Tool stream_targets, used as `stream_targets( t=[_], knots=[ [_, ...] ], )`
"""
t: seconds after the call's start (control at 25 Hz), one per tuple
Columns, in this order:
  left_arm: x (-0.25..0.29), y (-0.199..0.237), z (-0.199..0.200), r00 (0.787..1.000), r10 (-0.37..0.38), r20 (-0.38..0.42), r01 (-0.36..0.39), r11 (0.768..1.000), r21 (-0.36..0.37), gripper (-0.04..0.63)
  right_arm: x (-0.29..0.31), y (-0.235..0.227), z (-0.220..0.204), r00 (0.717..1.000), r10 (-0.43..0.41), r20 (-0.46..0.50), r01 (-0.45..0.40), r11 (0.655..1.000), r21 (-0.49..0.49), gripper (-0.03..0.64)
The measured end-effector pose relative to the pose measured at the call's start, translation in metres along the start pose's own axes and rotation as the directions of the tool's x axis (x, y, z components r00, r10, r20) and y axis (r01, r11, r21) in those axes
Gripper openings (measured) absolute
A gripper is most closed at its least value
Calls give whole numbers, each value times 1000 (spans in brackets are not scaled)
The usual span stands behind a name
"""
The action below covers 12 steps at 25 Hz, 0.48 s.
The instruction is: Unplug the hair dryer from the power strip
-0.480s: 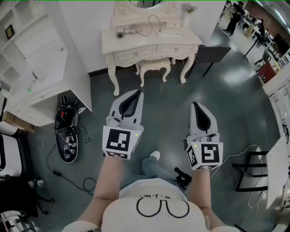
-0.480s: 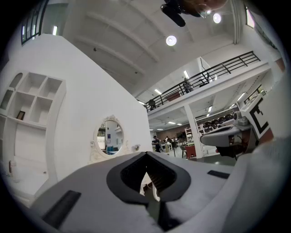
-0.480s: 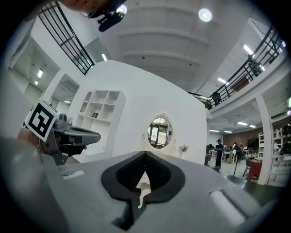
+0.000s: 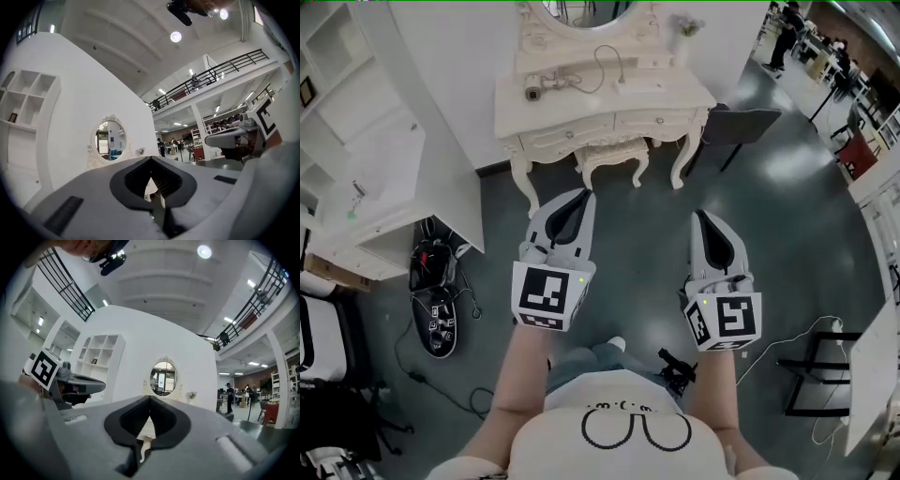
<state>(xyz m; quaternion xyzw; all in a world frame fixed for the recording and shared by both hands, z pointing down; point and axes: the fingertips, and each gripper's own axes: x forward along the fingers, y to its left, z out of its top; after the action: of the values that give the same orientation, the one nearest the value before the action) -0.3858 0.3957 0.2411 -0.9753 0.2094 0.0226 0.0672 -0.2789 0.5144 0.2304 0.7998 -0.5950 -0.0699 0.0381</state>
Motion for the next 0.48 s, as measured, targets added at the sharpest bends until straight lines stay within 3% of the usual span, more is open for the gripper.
stream_targets(
  t=[0.28,0.48],
  knots=[
    [51,13,-14,1000,-1,-8,1,999,-42,-2,48,-23,-21,999,38,-31,-38,999,-1,2],
    [102,21,-31,999,-51,0,51,996,-79,-2,86,-45,-44,997,52,-56,-51,998,21,2]
  ],
)
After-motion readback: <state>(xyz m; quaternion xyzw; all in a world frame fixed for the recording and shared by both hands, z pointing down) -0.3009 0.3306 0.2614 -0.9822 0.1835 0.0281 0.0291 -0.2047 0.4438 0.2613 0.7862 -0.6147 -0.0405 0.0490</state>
